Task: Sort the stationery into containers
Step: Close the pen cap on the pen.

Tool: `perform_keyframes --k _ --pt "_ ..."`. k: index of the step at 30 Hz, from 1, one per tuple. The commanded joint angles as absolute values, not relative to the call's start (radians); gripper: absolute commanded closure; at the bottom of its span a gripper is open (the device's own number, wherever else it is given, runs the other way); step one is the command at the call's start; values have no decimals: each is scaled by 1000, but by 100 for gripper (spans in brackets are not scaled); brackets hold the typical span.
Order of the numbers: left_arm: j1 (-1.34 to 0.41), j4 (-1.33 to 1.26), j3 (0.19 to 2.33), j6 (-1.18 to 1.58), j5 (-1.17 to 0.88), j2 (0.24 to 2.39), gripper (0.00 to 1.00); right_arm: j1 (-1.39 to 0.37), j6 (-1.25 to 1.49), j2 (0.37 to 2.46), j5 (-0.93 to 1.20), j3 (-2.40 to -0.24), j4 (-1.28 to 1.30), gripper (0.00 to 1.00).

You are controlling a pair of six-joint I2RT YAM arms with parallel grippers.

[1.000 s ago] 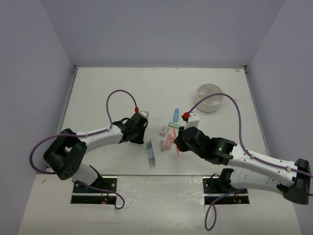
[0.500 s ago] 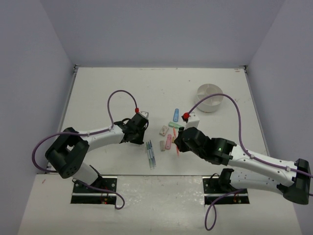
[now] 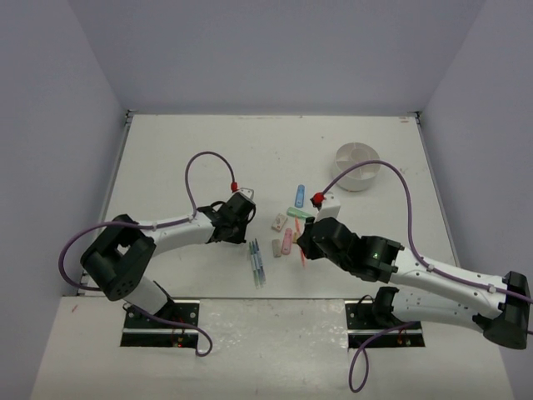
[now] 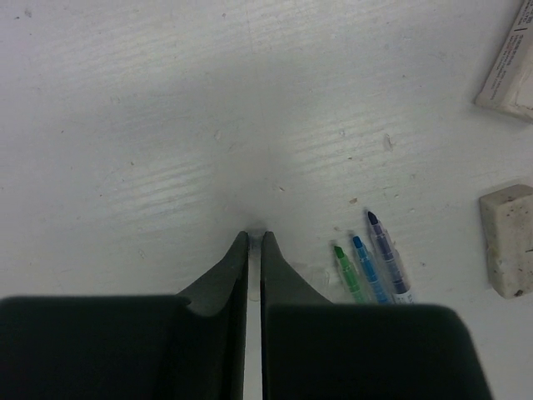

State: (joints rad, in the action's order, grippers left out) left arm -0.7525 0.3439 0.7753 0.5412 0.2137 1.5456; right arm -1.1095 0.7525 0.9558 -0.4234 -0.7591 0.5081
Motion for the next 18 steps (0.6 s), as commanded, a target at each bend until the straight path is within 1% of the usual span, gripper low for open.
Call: perform_keyframes --k 1,5,8,10,12,14,16,18 --pt "-753 365 770 565 276 1555 100 -1108 775 914 -414 -739 456 100" --pt "-752 401 815 605 299 1442 100 -1108 765 880 -356 -700 361 100" --pt "-753 369 851 637 283 1306 100 -1108 757 853 -303 -651 260 100" --pt "-755 296 841 649 242 1221 100 -1108 749 840 -249 -624 192 100" --pt "-753 162 792 669 121 1082 100 -1108 747 828 -163 -587 107 100" --pt "-755 63 771 701 54 1029 100 -1108 744 823 -108 -564 40 100" --pt "-754 -59 746 758 -66 953 100 -1108 735 813 11 -539 -65 100" --pt "-753 -156 723 799 -100 931 100 -1108 732 800 56 -528 -141 100"
